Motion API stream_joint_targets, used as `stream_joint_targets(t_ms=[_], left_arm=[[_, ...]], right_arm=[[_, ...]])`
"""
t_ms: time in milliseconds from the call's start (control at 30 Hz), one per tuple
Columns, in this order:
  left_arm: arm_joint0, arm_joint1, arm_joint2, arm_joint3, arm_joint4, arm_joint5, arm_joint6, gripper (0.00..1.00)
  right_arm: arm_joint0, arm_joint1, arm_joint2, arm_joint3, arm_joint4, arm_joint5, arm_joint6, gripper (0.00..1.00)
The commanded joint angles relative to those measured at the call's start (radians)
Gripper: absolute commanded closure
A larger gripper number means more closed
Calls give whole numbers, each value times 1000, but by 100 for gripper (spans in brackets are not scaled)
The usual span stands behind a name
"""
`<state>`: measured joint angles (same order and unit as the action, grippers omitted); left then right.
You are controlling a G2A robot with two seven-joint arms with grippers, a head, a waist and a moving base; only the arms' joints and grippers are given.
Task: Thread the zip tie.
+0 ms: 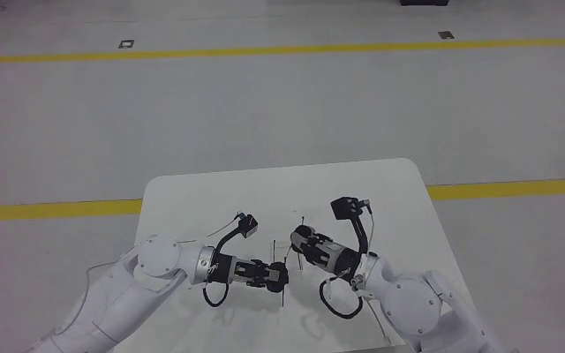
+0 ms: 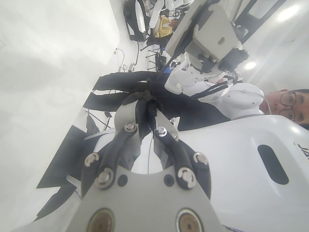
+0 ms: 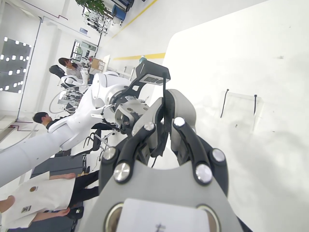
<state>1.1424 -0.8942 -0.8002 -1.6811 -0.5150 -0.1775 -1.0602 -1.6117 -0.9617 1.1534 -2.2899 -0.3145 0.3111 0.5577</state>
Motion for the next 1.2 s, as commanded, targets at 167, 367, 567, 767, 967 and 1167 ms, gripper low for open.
stream_joint_targets(t_ms=[167, 367, 567, 767, 967, 1167], left_arm=[[0, 0, 0, 0, 0, 0, 0, 100], [0, 0, 0, 0, 0, 0, 0, 100], [0, 0, 0, 0, 0, 0, 0, 100], [0, 0, 0, 0, 0, 0, 0, 100], [0, 0, 0, 0, 0, 0, 0, 100], [0, 0, 0, 0, 0, 0, 0, 100]], right_arm=[[10, -6, -15, 8, -19, 12, -1, 100], [18, -11, -23, 13, -28, 22, -1, 100], [26, -15, -30, 18, -35, 20, 5, 100], [36, -19, -38, 26, -41, 22, 19, 100], [40, -23, -42, 30, -46, 22, 29, 100], [40, -25, -41, 30, -51, 21, 37, 100]])
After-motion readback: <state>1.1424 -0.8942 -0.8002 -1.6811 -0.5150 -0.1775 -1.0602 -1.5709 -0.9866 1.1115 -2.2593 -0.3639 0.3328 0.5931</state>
